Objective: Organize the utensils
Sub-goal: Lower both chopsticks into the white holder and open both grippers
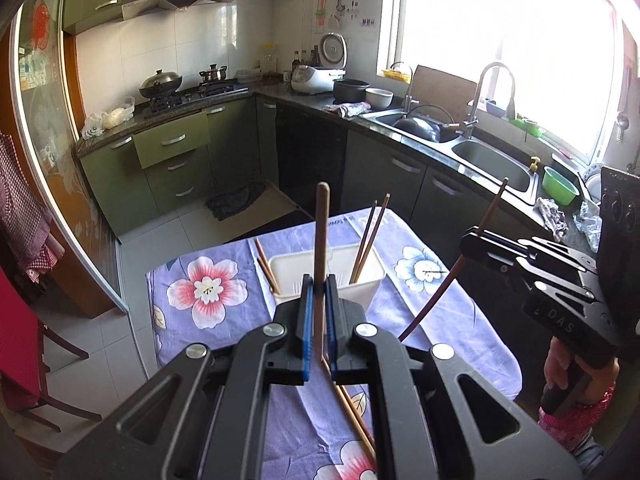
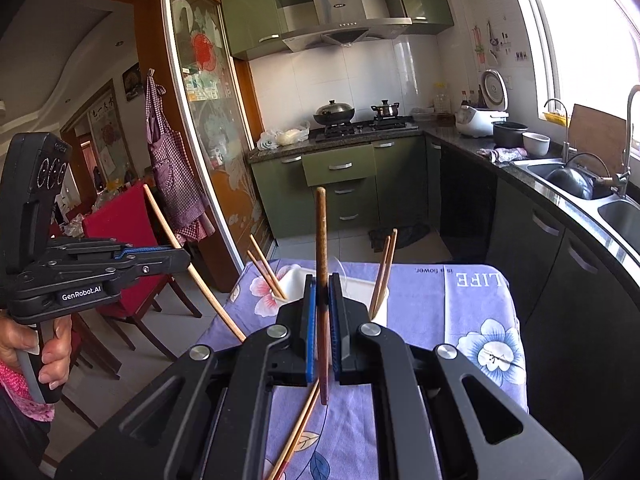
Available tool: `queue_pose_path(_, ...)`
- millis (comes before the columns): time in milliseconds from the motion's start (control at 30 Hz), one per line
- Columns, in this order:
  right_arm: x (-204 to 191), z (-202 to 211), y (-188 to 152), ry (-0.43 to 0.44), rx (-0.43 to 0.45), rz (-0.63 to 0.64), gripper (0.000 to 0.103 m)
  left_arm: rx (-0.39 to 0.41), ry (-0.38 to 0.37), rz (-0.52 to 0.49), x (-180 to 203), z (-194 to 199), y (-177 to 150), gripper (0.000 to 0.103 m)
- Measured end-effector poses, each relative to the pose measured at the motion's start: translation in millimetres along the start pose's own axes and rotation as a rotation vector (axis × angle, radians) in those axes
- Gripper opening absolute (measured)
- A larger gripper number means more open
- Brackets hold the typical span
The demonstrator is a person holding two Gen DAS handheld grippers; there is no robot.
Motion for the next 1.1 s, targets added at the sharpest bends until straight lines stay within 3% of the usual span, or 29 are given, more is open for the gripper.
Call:
queue_pose_path(233, -12.8, -6.6, 56.9, -0.007, 0.109, 0.014, 0.007, 0.116, 0.042, -0.004, -6.6, 8.3, 56.6, 0.006)
queue_pose_path(433, -3.4, -49.1, 78.9, -0.067, 0.114, 0.004, 0.007, 0.113, 0.101, -0.001, -13.7, -28.2, 71.7, 0.006)
queue_pose_path(633, 19.1, -110.4, 51.1, -0.107, -0.006, -0.011, 0.007, -0.003, 0.076, 0.023, -18.2, -83.2, 49.9, 0.006)
queue_pose_path(800, 32.2, -138.4, 25.4, -0.126, -0.087, -0.019, 0.008, -0.052, 0.065, 0.028, -17.6, -100.7, 34.5, 0.006)
queue_pose_path(900, 33.7, -142.8, 17.4, -0.125, -0.108, -0.015, 0.008, -0.061, 0.065, 0.027, -17.5, -101.3, 32.2, 0.009)
queue_pose_path(1000, 31.4, -137.3, 12.9, -0.119, -0.105, -0.014, 0.014, -0.056, 0.065, 0.026, -16.5, -97.4, 32.2, 0.022)
queue_pose_path(1100, 25.5, -114.5, 8.5, -0.096, -0.077, -0.012, 0.014, -0.044, 0.052, 0.028, -11.7, -87.1, 29.6, 0.027)
Point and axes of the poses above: each gripper's, at about its wrist camera, not at the fingertips, and z roughly against the way its jaws point, x to its right, y to its top, the point moved 4 cm from there along -z, roughly the way its jaws point, and after that the axes turned 12 degrees about -z, right-handed, at the moved point
